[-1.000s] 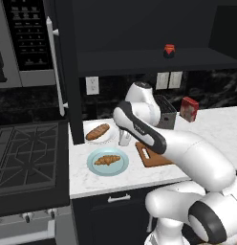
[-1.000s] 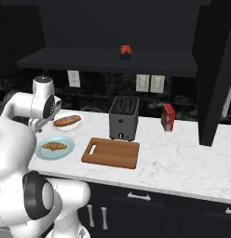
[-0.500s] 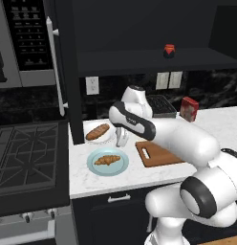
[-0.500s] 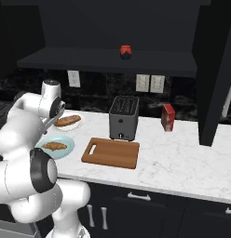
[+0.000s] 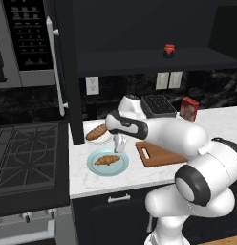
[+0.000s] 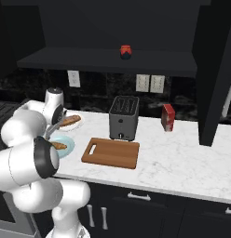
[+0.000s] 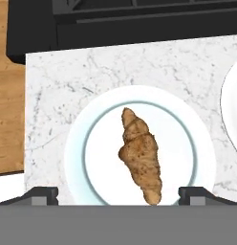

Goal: From the different types of pastries on the counter, select a croissant and place it on the cutting board. Then retrieve a jar of jam from the cabinet and place it alongside the croissant on the cutting board.

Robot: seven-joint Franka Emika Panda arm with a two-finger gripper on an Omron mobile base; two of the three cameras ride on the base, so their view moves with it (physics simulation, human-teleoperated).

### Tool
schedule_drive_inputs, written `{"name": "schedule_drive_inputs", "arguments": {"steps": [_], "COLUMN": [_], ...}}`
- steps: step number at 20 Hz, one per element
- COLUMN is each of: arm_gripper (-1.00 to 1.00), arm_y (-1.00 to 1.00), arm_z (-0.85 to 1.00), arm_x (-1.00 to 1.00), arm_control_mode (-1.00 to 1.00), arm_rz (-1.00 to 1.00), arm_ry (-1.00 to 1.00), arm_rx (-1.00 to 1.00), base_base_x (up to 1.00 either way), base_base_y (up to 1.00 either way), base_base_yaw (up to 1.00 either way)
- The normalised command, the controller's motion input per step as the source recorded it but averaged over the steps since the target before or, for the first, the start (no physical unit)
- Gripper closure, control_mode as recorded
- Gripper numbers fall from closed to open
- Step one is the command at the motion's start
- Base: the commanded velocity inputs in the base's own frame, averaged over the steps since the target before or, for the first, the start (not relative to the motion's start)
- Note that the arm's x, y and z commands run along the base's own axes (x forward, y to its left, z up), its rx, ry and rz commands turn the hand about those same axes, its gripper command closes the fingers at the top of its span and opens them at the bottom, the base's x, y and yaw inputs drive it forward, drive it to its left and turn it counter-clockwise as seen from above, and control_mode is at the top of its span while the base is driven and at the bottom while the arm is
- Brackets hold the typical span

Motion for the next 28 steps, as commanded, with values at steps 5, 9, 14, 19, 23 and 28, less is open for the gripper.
{"name": "schedule_drive_inputs", "arguments": {"steps": [5, 9, 14, 19, 23, 28], "arm_gripper": [-1.00, -1.00, -1.00, -1.00, -1.00, -1.00], "arm_y": [0.03, 0.10, 0.21, 0.16, 0.03, 0.05], "arm_z": [-0.32, -0.28, -0.30, -0.37, -0.35, -0.37], "arm_x": [0.22, 0.11, 0.00, 0.02, 0.04, 0.10], "arm_control_mode": [-1.00, -1.00, -1.00, -1.00, -1.00, -1.00], "arm_rz": [0.00, 0.00, 0.02, 0.03, 0.03, 0.03], "arm_ry": [-0.02, -0.02, 0.00, 0.00, 0.00, 0.00], "arm_rx": [0.00, 0.00, 0.00, 0.00, 0.00, 0.00], "base_base_x": [0.00, 0.00, 0.00, 0.00, 0.00, 0.00], "base_base_y": [0.00, 0.00, 0.00, 0.00, 0.00, 0.00], "base_base_yaw": [0.00, 0.00, 0.00, 0.00, 0.00, 0.00]}}
